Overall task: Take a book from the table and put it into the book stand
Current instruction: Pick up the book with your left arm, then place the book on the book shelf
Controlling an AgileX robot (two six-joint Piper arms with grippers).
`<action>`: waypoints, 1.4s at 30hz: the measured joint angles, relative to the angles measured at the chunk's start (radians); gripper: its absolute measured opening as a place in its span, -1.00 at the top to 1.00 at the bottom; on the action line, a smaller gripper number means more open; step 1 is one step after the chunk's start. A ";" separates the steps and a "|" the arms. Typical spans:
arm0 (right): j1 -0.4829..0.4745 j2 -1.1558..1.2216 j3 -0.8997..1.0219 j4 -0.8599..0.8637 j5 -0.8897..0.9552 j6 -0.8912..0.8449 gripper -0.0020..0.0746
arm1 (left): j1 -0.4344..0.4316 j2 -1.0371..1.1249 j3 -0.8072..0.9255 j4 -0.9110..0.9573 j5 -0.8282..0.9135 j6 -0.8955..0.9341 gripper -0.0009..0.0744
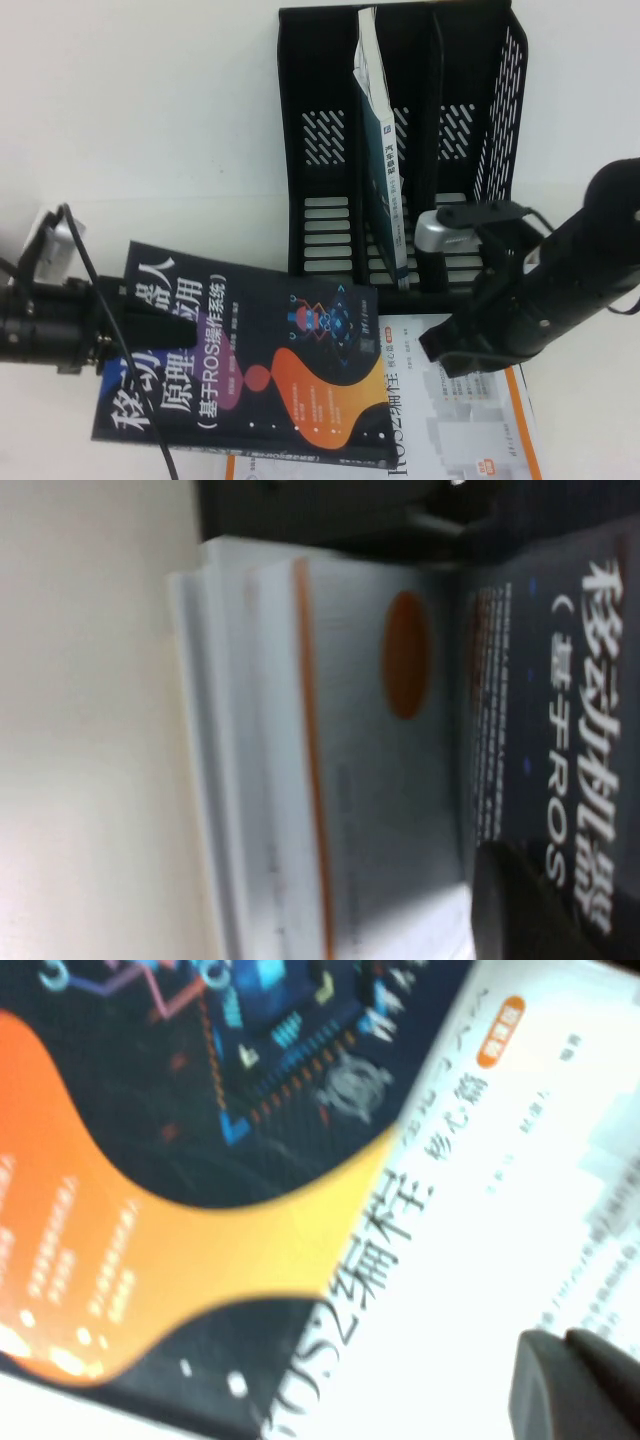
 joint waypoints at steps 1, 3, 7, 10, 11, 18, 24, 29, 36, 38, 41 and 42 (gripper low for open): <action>0.000 -0.014 0.000 -0.009 0.011 0.005 0.95 | 0.000 -0.029 0.000 0.004 0.000 -0.009 0.66; 0.000 -0.040 0.000 -0.023 0.024 0.009 0.95 | 0.000 -0.081 0.000 0.010 -0.007 -0.030 0.67; 0.000 -0.091 0.000 -0.063 0.034 0.013 0.95 | 0.000 -0.159 -0.002 0.019 -0.017 -0.072 0.67; 0.000 -0.126 0.000 -0.106 0.040 0.046 0.95 | 0.000 -0.206 -0.012 0.030 -0.018 -0.110 0.67; 0.000 -0.138 0.000 -0.124 0.045 0.059 0.95 | 0.000 -0.217 -0.022 0.035 -0.018 -0.121 0.67; 0.000 -0.211 0.000 -0.217 0.069 0.094 0.95 | 0.000 -0.270 -0.082 0.044 -0.018 -0.207 0.67; 0.000 -0.253 0.000 -0.328 0.124 0.163 0.95 | 0.000 -0.284 -0.214 0.078 0.005 -0.300 0.67; 0.000 -0.322 0.000 -0.456 0.155 0.264 0.95 | -0.047 -0.284 -0.415 0.120 0.012 -0.394 0.67; 0.000 -0.469 0.000 -0.603 0.196 0.382 0.95 | -0.178 -0.280 -0.748 0.339 0.020 -0.595 0.67; 0.000 -0.515 0.000 -0.612 0.216 0.390 0.95 | -0.198 -0.264 -0.844 0.408 0.020 -0.651 0.67; 0.000 -0.572 0.000 -0.613 0.242 0.398 0.95 | -0.217 -0.222 -0.965 0.489 0.009 -0.734 0.67; 0.000 -0.587 0.000 -0.613 0.247 0.398 0.95 | -0.220 -0.203 -1.004 0.507 0.008 -0.759 0.67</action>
